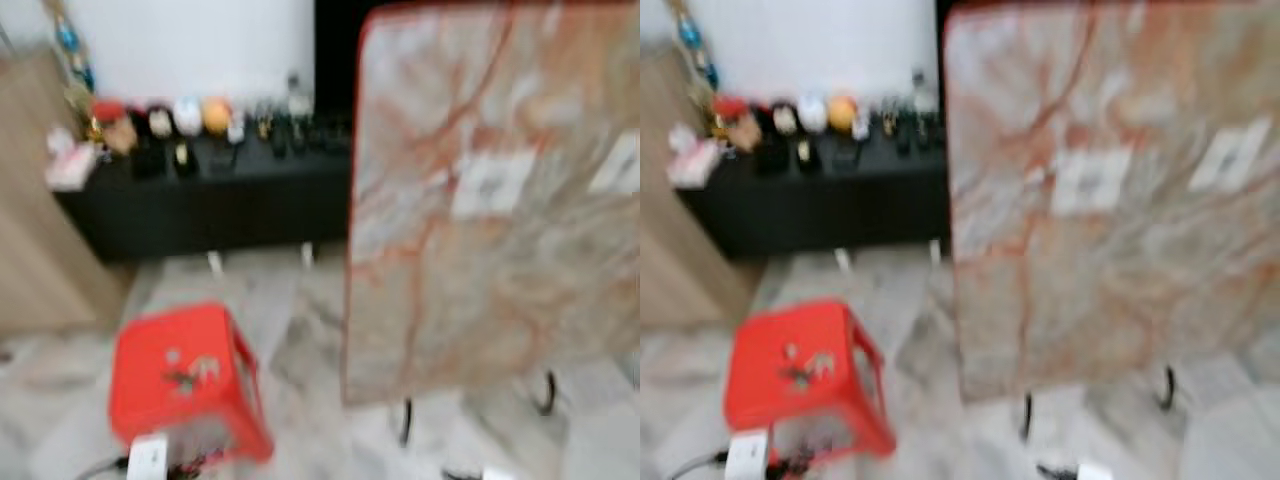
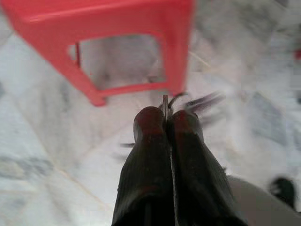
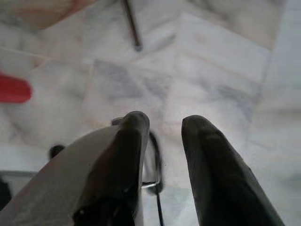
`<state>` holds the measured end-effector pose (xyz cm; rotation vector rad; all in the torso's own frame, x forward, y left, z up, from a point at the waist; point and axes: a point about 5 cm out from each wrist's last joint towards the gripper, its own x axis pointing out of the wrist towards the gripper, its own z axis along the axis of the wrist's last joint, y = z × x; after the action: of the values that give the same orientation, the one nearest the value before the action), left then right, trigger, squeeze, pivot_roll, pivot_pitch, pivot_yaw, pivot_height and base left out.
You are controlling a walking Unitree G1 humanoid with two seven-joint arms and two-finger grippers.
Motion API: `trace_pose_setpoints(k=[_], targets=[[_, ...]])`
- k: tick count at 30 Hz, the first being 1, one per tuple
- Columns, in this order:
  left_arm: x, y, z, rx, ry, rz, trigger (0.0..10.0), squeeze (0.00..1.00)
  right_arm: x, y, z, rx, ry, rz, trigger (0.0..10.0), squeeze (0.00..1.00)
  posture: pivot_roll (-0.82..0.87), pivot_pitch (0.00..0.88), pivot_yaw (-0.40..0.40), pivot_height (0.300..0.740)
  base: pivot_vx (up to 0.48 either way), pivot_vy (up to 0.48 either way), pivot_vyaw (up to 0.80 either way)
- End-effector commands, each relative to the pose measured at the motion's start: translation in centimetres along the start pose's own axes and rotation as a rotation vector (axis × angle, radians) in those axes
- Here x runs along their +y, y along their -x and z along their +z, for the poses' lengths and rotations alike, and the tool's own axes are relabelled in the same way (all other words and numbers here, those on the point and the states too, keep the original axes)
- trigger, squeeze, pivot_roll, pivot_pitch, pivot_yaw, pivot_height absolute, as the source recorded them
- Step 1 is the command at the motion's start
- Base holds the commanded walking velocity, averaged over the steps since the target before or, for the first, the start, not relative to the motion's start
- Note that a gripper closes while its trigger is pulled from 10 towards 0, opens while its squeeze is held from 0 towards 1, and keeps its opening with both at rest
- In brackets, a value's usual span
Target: Hang keys on a hook
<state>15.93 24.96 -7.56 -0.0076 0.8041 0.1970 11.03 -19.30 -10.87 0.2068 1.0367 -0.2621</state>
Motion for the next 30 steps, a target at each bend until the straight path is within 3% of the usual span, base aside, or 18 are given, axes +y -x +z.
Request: trace_pose_setpoints(k=[1, 6, 10, 14, 30], targets=[[0.1, 0.0, -0.1, 0.004, 0.006, 0.002, 10.0, 0.0, -0.1, 0.2, -1.1, 0.041, 0.016, -0.006, 10.0, 0.0, -0.03, 0.0, 0.041, 0.74, 0.0, -0.48, 0.0], [0.6, 0.4, -0.9, 0.024, 0.031, 0.02, 10.0, 0.0, 0.8, 0.4, -2.1, 0.065, 0.076, 0.006, 10.0, 0.0, -0.01, 0.0, 0.021, 0.74, 0.0, -0.472, 0.0], [1.1, 0.8, -1.9, 0.056, 0.046, 0.04, 10.0, 0.0, 1.4, 0.6, -2.6, 0.065, 0.116, 0.013, 10.0, 0.0, -0.02, 0.0, 0.008, 0.74, 0.0, -0.476, 0.72], [1.0, 1.1, -2.5, 0.07, 0.056, 0.046, 10.0, 0.0, -0.4, 0.4, -1.7, 0.055, 0.101, -0.01, 10.0, 0.0, -0.01, 0.0, -0.006, 0.74, 0.0, -0.472, 0.71], [1.7, 1.6, -3.4, 0.081, 0.127, 0.1, 10.0, 0.0, -1.9, 0.5, -1.3, 0.069, 0.123, -0.026, 10.0, 0.0, 0.07, 0.0, -0.084, 0.74, 0.0, -0.475, 0.03]])
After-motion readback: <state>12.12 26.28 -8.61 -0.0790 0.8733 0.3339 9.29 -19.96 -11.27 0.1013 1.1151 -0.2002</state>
